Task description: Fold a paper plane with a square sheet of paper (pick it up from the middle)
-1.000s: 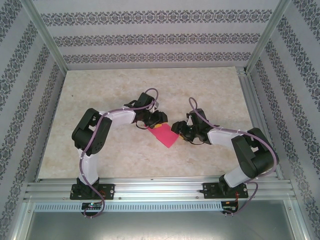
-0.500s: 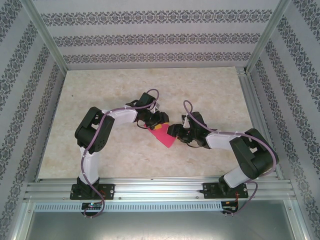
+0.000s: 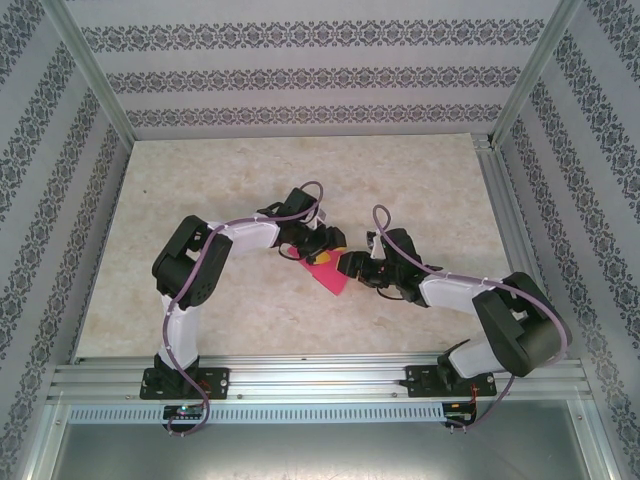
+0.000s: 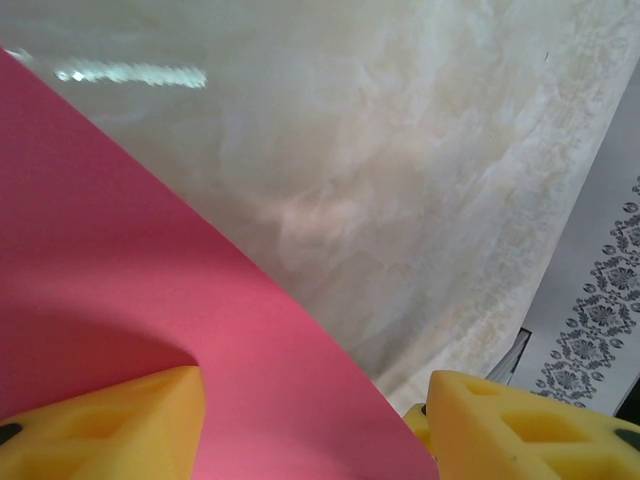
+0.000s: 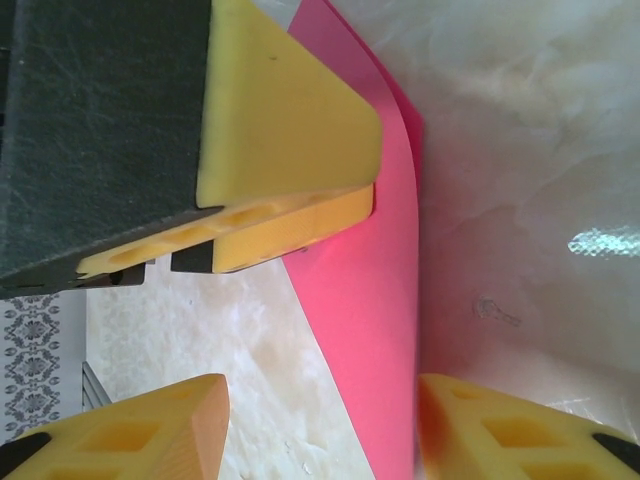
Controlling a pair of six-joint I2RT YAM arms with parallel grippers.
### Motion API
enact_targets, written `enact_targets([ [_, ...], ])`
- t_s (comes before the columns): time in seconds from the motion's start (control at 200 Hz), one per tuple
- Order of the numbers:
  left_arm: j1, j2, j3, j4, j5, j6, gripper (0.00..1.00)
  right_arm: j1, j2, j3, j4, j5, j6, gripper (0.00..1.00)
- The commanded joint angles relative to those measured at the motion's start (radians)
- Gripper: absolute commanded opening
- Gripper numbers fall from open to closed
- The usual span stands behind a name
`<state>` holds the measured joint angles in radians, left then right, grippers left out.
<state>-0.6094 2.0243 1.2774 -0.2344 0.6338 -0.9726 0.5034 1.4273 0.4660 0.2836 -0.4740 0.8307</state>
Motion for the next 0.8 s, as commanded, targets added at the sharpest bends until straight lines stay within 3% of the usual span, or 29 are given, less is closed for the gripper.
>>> enact_targets([
  [0.0, -0.024, -0.002, 0.030, 0.036, 0.026, -0.035, 0.63, -0.012, -0.016, -0.026, 0.090, -0.026, -0.028, 0.52],
  [0.26, -0.032, 0.010, 0.047, 0.009, 0.018, -0.025, 0.63, -0.022, 0.058, -0.036, 0.231, -0.085, 0.002, 0.53],
  [0.659, -0.034, 0.023, 0.066, -0.080, 0.009, 0.039, 0.55, -0.034, 0.152, -0.038, 0.363, -0.139, 0.058, 0.54],
  [0.794, -0.032, 0.020, 0.077, -0.139, -0.015, 0.081, 0.47, -0.034, 0.152, -0.035, 0.348, -0.134, 0.056, 0.54],
])
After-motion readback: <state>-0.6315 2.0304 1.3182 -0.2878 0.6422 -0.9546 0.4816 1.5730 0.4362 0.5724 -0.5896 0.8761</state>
